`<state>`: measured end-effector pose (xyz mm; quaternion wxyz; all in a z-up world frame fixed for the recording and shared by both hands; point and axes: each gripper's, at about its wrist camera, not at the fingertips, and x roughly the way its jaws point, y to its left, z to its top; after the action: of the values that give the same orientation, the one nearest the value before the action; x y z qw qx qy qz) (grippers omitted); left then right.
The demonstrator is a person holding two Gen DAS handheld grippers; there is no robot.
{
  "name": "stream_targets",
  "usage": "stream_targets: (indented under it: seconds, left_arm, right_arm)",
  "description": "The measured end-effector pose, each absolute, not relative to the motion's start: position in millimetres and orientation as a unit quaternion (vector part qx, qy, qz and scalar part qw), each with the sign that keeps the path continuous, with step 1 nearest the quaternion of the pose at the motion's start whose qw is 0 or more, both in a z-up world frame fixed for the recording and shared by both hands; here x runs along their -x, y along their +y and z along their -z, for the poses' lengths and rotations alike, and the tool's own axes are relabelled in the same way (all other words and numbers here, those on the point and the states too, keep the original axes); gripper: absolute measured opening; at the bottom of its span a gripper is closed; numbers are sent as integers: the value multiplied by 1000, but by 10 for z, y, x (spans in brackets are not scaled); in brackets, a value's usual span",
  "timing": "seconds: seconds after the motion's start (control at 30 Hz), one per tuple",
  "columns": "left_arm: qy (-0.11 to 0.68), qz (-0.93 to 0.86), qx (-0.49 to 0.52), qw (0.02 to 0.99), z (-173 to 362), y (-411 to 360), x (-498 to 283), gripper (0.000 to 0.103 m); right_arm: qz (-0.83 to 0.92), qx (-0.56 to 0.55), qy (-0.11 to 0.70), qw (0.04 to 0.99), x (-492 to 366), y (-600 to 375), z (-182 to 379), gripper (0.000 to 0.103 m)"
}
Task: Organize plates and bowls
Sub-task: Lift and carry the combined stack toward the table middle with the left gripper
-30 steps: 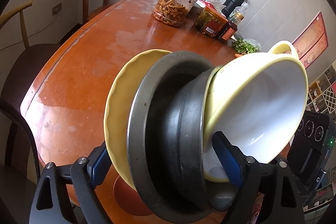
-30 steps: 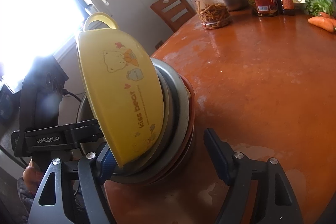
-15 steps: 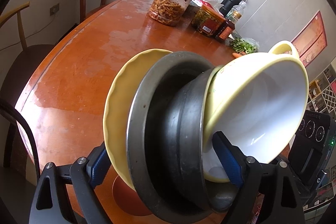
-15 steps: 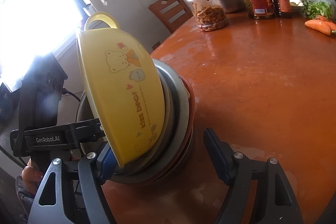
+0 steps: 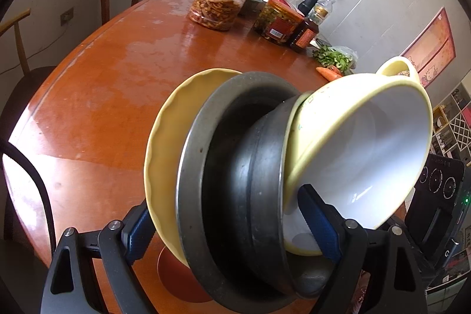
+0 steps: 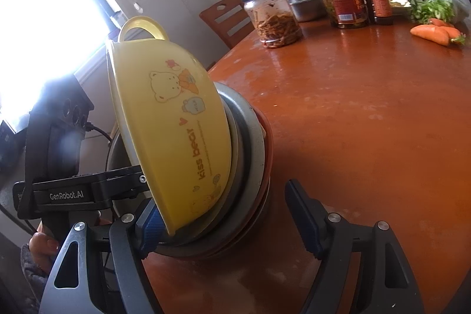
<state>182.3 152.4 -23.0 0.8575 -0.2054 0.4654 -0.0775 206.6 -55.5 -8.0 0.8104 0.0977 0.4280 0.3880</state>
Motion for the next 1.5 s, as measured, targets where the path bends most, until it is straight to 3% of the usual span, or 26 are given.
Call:
stream_targets:
  seconds: [1.5]
  left_arm:
    - [481, 156, 165, 847, 200, 42, -2301, 88]
  right_arm:
    - [-315, -129, 422, 841, -2105, -2026, 111, 78]
